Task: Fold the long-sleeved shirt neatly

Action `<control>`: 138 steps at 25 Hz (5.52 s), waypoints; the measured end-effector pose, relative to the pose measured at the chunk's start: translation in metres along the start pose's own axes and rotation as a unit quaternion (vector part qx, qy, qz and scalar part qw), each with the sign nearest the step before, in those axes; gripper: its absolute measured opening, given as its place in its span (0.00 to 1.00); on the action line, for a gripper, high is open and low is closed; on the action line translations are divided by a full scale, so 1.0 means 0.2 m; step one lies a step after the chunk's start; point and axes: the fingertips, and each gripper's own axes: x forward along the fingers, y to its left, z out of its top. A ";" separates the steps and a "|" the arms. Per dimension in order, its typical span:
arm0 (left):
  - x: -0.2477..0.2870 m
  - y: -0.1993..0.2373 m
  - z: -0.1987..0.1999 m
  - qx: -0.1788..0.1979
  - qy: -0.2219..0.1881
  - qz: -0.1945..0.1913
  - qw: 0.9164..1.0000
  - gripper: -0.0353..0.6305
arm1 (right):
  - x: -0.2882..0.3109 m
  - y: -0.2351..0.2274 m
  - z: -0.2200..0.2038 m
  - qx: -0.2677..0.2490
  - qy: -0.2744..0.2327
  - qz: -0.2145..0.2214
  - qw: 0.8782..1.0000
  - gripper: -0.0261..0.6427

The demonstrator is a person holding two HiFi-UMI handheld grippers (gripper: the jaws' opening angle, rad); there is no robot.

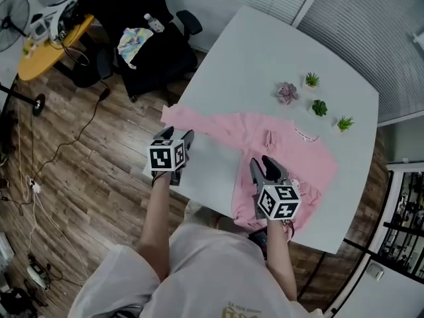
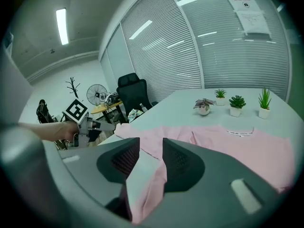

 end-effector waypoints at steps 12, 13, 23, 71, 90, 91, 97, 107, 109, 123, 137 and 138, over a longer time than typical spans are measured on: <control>0.18 0.34 0.08 0.000 0.021 0.026 0.999 0.45 | 0.24 0.19 0.00 -0.009 0.036 -0.010 0.999 0.29; 0.20 0.36 0.08 0.000 0.023 0.029 0.999 0.44 | 0.25 0.20 -0.01 -0.008 0.038 -0.013 0.999 0.29; 0.29 0.40 0.02 0.025 0.047 0.029 0.998 0.10 | 0.26 0.20 -0.02 -0.006 0.045 -0.032 0.998 0.28; -0.08 -0.93 0.36 0.229 -0.084 -0.088 0.966 0.08 | -0.55 -0.46 -0.01 0.106 -0.090 -0.136 0.981 0.27; -0.06 -1.48 0.34 0.284 -0.092 -0.129 0.946 0.07 | -0.88 -0.76 -0.07 0.138 -0.129 -0.164 0.968 0.27; -0.06 -1.50 0.33 0.287 -0.091 -0.130 0.945 0.07 | -0.89 -0.77 -0.07 0.140 -0.130 -0.164 0.968 0.27; -0.05 -1.62 0.33 0.295 -0.092 -0.131 0.942 0.07 | -0.94 -0.84 -0.09 0.143 -0.134 -0.160 0.967 0.27; -0.09 -1.82 0.42 0.298 -0.116 -0.131 0.938 0.07 | -1.02 -0.97 -0.09 0.147 -0.139 -0.149 0.968 0.27; -0.08 -1.87 0.42 0.298 -0.116 -0.133 0.938 0.07 | -1.03 -1.00 -0.10 0.149 -0.139 -0.147 0.968 0.27; 0.05 -2.18 0.24 0.305 -0.091 -0.151 0.936 0.07 | -1.10 -1.15 -0.16 0.161 -0.139 -0.132 0.968 0.27; 0.29 -2.45 -0.11 0.409 -0.035 -0.149 0.900 0.08 | -1.16 -1.27 -0.29 0.183 -0.136 -0.139 0.964 0.27; 0.31 -2.47 -0.15 0.418 -0.031 -0.148 0.896 0.08 | -1.17 -1.28 -0.30 0.184 -0.135 -0.140 0.963 0.27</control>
